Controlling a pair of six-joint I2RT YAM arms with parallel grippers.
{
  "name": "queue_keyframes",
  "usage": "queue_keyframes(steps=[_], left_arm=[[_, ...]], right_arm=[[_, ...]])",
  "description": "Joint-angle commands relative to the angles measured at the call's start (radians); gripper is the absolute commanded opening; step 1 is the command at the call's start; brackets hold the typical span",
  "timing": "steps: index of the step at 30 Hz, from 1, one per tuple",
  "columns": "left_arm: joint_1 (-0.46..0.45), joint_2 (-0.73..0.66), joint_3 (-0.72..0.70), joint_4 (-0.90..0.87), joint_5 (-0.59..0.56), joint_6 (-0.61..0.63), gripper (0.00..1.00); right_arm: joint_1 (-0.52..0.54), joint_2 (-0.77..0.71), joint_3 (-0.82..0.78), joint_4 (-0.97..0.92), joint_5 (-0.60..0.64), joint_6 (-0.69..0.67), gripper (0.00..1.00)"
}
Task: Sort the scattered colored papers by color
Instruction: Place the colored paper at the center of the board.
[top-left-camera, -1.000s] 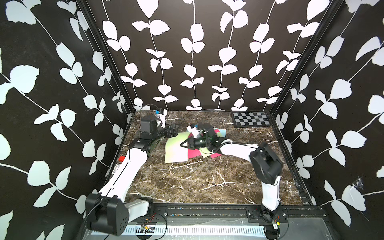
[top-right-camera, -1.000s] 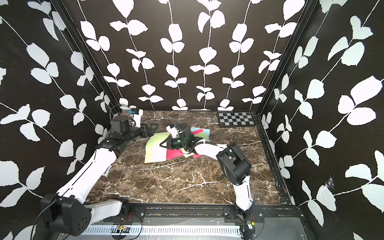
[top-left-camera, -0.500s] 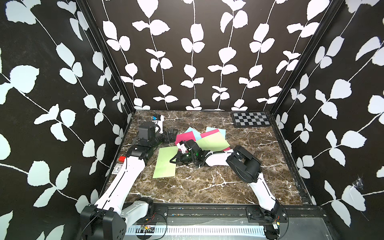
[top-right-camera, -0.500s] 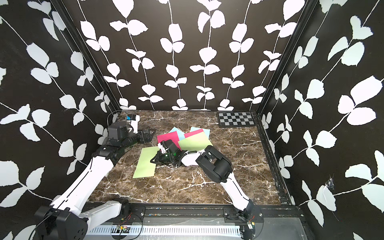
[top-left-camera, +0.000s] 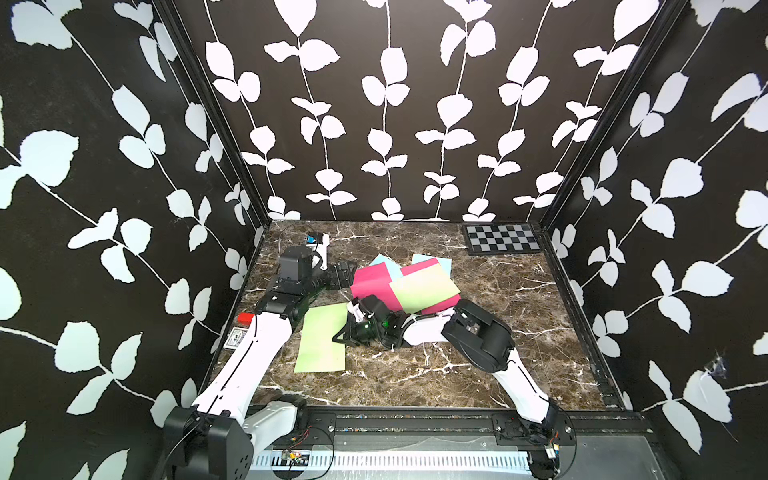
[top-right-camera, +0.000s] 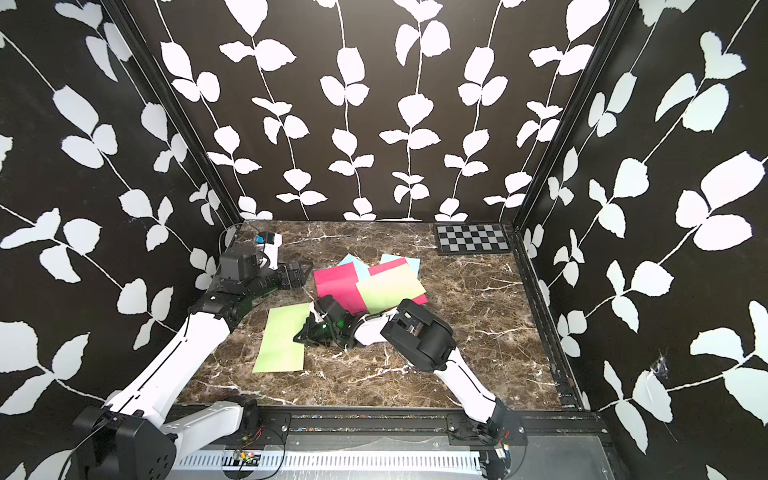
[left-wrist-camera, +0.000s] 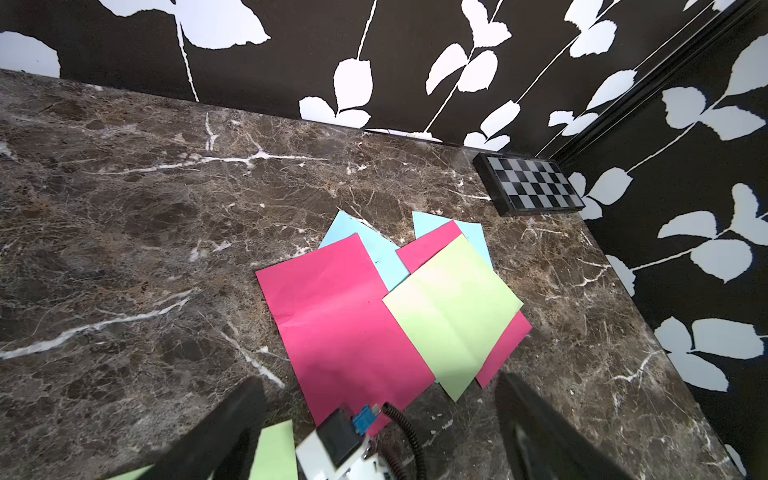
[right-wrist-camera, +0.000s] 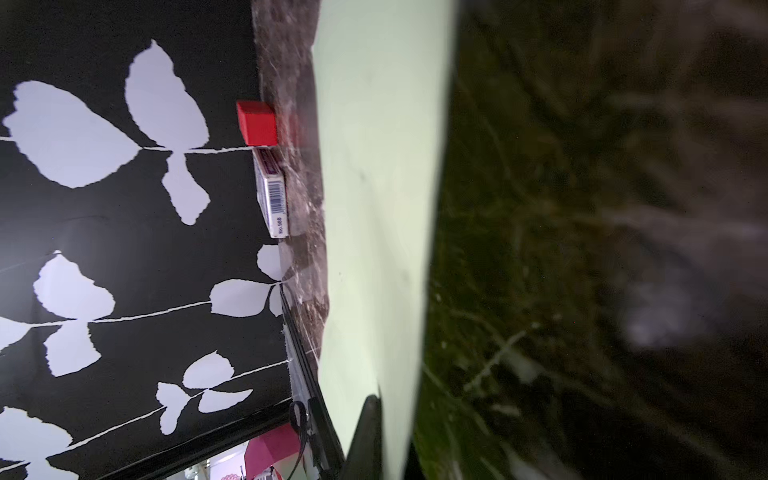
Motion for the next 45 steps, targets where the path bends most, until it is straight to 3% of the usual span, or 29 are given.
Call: queue_keyframes(steps=[1, 8, 18, 26, 32, 37, 45], left_arm=[[0.001, -0.013, -0.016, 0.019, 0.014, -0.008, 0.88], [-0.001, -0.013, -0.036, 0.034, 0.031, -0.021, 0.88], [0.0, -0.015, -0.047, 0.036, 0.038, -0.025, 0.88], [-0.001, -0.013, -0.051, 0.041, 0.04, -0.028, 0.89], [-0.001, -0.006, -0.053, 0.045, 0.043, -0.028, 0.89], [0.001, 0.001, -0.054, 0.046, 0.034, -0.025, 0.89], [0.001, 0.0, -0.049, 0.047, 0.03, -0.023, 0.89]], right_arm=[[0.016, 0.018, -0.02, 0.083, 0.037, 0.112, 0.0], [0.031, 0.018, -0.038, 0.121, 0.059, 0.144, 0.02], [0.043, -0.011, -0.049, 0.058, 0.075, 0.111, 0.36], [0.052, -0.068, -0.087, -0.036, 0.095, 0.064, 0.51], [0.054, -0.135, -0.069, -0.239, 0.143, -0.054, 0.64], [0.054, -0.151, -0.039, -0.308, 0.139, -0.086, 0.7], [0.058, -0.066, 0.104, -0.41, 0.08, -0.127, 0.71]])
